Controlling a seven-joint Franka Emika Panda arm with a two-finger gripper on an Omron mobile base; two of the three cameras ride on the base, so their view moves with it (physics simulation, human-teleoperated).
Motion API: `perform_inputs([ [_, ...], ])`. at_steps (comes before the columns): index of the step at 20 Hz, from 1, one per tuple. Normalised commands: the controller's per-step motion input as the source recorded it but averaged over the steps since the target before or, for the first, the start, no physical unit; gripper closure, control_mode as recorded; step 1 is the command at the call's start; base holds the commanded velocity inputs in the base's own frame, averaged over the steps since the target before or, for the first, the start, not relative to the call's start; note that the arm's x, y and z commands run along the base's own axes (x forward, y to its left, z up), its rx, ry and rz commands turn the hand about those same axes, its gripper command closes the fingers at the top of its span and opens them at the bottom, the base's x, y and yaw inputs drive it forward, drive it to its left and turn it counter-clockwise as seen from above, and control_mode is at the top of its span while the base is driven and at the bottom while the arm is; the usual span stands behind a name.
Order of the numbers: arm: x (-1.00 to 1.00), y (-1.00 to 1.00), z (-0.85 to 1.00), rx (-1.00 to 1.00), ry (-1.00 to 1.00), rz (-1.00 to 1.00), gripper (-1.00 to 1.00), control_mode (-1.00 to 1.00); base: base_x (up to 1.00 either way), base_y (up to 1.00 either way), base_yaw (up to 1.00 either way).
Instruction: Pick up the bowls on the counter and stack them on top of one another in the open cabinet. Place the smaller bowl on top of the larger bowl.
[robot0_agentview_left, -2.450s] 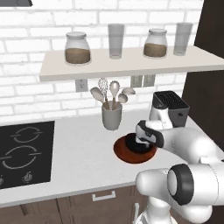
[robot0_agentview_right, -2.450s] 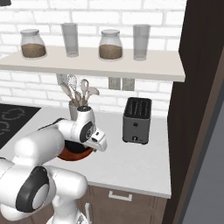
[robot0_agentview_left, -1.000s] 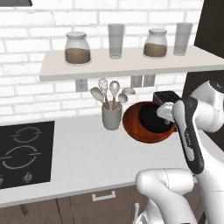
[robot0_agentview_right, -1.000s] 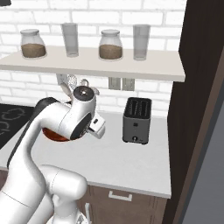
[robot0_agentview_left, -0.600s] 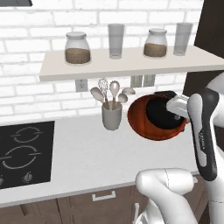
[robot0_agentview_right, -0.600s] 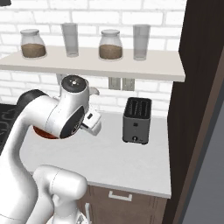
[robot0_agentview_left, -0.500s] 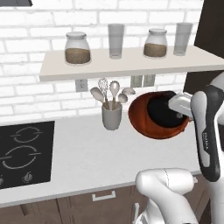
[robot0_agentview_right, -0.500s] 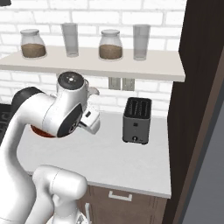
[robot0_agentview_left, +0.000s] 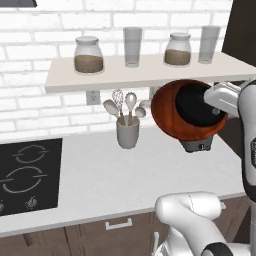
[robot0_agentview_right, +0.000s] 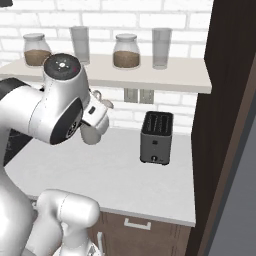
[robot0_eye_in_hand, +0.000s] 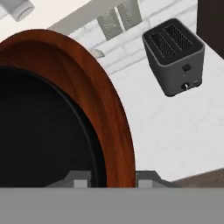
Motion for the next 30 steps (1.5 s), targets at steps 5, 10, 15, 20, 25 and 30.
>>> perform_inputs([
  [5, 0.26, -0.01, 0.64, 0.0, -0.07, -0.11, 1.0, -1.0, 0.0, 0.0, 0.0],
  [10, 0.63, -0.21, 0.19, 0.0, 0.0, -0.26, 1.0, -1.0, 0.0, 0.0, 0.0],
  [15, 0.18, -0.55, 0.42, 0.09, -0.07, -0.32, 1.0, -1.0, 0.0, 0.0, 0.0],
  [20, -0.03, -0.73, 0.38, 0.18, -0.09, -0.23, 1.0, -1.0, 0.0, 0.0, 0.0],
  [25, 0.03, -0.69, 0.08, 0.08, -0.03, -0.23, 1.0, -1.0, 0.0, 0.0, 0.0],
  [30, 0.15, -0.44, 0.0, 0.0, 0.0, -0.29, 1.0, -1.0, 0.0, 0.0, 0.0],
])
